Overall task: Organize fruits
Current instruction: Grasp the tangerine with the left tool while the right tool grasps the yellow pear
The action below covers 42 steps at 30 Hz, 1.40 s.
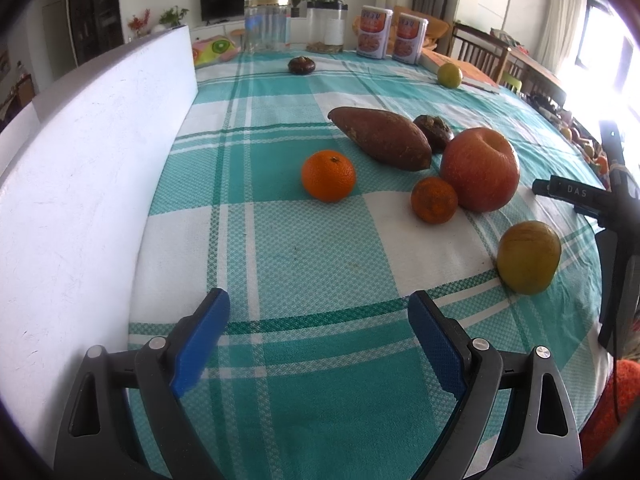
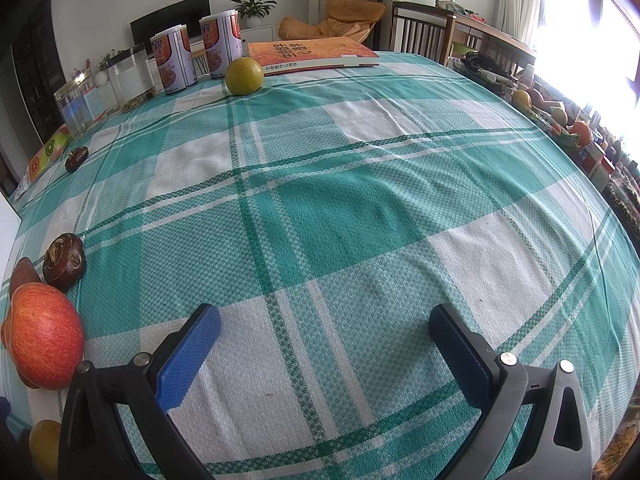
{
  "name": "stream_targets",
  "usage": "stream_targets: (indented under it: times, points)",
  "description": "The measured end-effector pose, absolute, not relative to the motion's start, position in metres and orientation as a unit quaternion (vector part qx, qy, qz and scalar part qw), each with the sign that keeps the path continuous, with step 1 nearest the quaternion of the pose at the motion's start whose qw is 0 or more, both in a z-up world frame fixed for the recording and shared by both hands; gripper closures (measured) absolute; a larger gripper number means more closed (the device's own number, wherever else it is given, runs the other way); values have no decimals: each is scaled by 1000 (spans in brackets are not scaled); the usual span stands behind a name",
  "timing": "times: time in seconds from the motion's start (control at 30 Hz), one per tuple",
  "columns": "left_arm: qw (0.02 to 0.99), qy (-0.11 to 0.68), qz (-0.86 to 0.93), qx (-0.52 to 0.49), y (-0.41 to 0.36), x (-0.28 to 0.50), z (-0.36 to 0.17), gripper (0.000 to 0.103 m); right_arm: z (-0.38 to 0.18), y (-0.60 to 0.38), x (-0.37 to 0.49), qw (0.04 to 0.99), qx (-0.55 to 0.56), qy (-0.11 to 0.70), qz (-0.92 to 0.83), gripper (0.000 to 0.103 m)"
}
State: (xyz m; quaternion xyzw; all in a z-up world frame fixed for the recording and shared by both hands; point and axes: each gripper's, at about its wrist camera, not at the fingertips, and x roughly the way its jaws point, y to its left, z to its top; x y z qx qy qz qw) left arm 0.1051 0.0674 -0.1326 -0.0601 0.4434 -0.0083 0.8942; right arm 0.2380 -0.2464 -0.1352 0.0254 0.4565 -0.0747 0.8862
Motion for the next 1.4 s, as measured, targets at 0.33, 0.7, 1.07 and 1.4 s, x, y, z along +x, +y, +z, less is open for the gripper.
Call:
stream_targets:
  times: [0.33, 0.7, 1.07, 1.4]
  points:
    - [874, 474, -9, -105, 73, 109, -129, 11, -135, -246, 238, 886, 26, 456, -75, 0]
    - [879, 465, -53, -90, 58, 99, -117, 11, -94, -197, 137, 883, 128, 396, 218, 9]
    - [884, 458, -27, -85, 64, 102, -108, 13, -130, -122, 144, 861, 19, 444, 246, 53]
    - [882, 461, -78, -52, 8, 168, -124, 48, -115, -198, 131, 887, 170, 391, 176, 53]
